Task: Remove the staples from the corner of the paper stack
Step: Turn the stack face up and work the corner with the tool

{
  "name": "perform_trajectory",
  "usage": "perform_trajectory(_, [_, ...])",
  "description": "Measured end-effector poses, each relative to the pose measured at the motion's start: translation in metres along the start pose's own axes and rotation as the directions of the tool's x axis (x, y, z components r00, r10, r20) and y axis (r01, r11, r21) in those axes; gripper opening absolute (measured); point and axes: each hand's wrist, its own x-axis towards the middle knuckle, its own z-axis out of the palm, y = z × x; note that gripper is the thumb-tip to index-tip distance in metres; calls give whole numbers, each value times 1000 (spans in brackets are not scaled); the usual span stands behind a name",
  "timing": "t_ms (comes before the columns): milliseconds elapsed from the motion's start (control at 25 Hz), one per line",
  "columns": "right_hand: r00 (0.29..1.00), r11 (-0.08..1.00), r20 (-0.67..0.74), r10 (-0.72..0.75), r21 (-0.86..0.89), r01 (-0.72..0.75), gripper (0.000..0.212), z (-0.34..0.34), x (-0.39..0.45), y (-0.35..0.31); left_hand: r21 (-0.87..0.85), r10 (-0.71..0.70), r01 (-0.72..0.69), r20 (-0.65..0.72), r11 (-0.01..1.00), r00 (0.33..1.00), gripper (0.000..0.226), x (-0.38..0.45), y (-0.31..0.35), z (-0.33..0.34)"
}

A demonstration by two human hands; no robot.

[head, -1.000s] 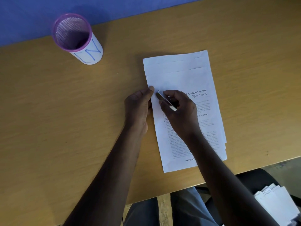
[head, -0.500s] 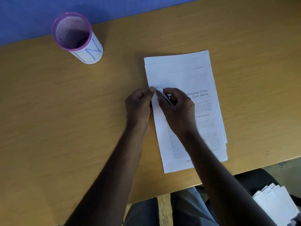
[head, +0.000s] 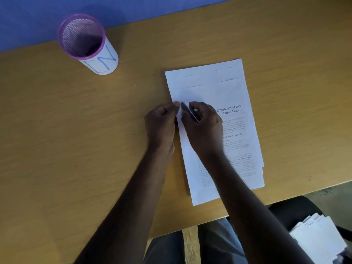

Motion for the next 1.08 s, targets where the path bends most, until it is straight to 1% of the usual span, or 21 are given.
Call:
perform_trajectory(200, [999, 999, -33, 21, -40, -22, 27, 4, 1, -2, -4, -18, 18, -9, 1000, 1000, 10, -1, 1, 1])
perform_trajectory(360, [1000, 998, -5, 22, -54, -22, 26, 2, 6, -3, 3, -33, 33, -9, 999, 999, 9, -2, 2, 2])
perform_trajectory(440, [1000, 998, 21, 22, -52, -21, 27, 2, 8, -1, 1, -33, 33, -7, 999, 999, 13, -2, 2, 1])
perform_trajectory(480, [999, 999, 33, 27, -37, -26, 25, 1, 9, 0, 0, -33, 33, -4, 999, 999, 15, -2, 2, 1])
perform_trajectory(560, [997, 997, 42, 57, 48, -59, 21, -3, 10, 3, -13, -39, 39, 6, 999, 999, 19, -2, 2, 0])
perform_trajectory(680, [990, 976, 69, 123, 172, -134, 28, -11, 12, 5, -59, -56, 59, 45, 997, 997, 22, -1, 1, -2])
perform_trajectory(760, [994, 985, 69, 86, 147, -95, 28, -15, 11, 7, -73, -65, 70, 71, 995, 995, 27, -1, 1, -3])
perform_trajectory(840, [1000, 999, 31, -6, 55, 4, 26, -19, 9, 7, -78, -78, 85, 87, 993, 993, 33, -1, 2, -4])
perform_trajectory(960, [988, 985, 32, -150, -82, 153, 28, -22, 5, 10, -73, -92, 98, 76, 993, 993, 28, 0, 3, -3])
perform_trajectory(1080, [976, 967, 76, -206, -138, 214, 30, -24, 4, 8, -74, -93, 99, 80, 992, 992, 21, 0, 3, -3])
